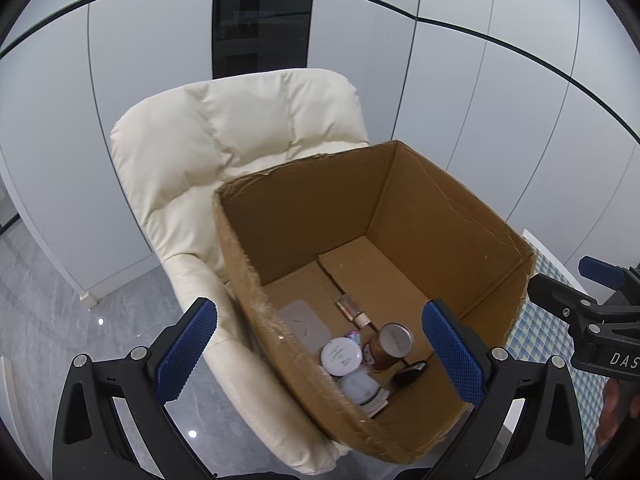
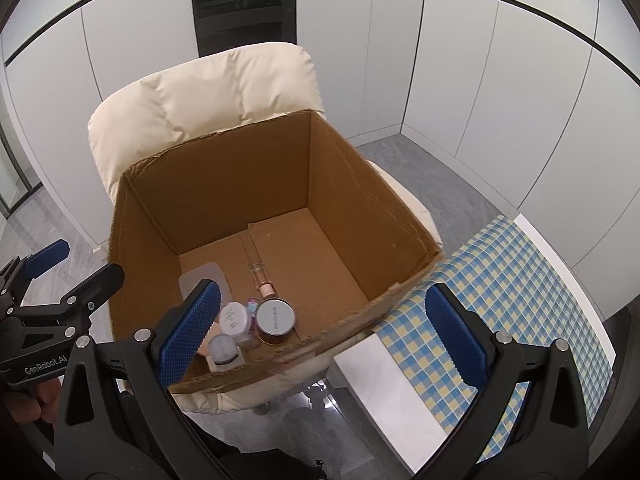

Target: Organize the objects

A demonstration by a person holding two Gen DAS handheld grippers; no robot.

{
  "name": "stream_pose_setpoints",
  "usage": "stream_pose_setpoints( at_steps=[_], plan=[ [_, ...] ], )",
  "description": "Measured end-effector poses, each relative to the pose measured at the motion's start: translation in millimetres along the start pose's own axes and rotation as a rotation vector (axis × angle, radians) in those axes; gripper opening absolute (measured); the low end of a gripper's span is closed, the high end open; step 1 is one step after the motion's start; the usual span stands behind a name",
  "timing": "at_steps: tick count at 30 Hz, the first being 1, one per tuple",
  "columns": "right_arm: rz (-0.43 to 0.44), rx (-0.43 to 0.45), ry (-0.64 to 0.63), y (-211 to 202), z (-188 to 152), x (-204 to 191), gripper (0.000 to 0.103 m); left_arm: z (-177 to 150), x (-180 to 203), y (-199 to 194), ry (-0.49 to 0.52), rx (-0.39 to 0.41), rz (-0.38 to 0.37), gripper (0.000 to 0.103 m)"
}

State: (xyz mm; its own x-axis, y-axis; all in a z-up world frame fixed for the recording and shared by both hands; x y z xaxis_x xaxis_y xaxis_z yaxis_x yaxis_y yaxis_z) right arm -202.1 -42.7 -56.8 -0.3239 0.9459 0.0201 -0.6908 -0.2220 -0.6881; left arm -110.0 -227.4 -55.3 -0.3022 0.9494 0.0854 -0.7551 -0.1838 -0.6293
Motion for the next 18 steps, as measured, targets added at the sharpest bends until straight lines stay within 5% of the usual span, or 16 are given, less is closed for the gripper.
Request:
stream_pose_setpoints(
  at_steps=[18],
  plan=[
    [-0.071, -0.009, 0.070, -13.3, -16.8, 58.4, 0.103, 0.5, 58.3, 9.4, 0.058, -0.010, -0.064, 0.102]
  ],
)
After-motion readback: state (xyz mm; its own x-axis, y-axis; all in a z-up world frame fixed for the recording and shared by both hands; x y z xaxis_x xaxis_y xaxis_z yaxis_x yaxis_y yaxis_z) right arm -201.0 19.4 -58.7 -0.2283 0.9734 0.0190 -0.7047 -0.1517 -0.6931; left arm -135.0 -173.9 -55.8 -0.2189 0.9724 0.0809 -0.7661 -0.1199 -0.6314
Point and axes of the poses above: each gripper's, at about its wrist camera, not at the fingertips, and y roughly the way its jaws point, x to its right, z to its top, the point moved 6 cm from there along y, roughly the way its jaws point, and after that the axes turned 6 degrees about x, right-handed, at the moved point
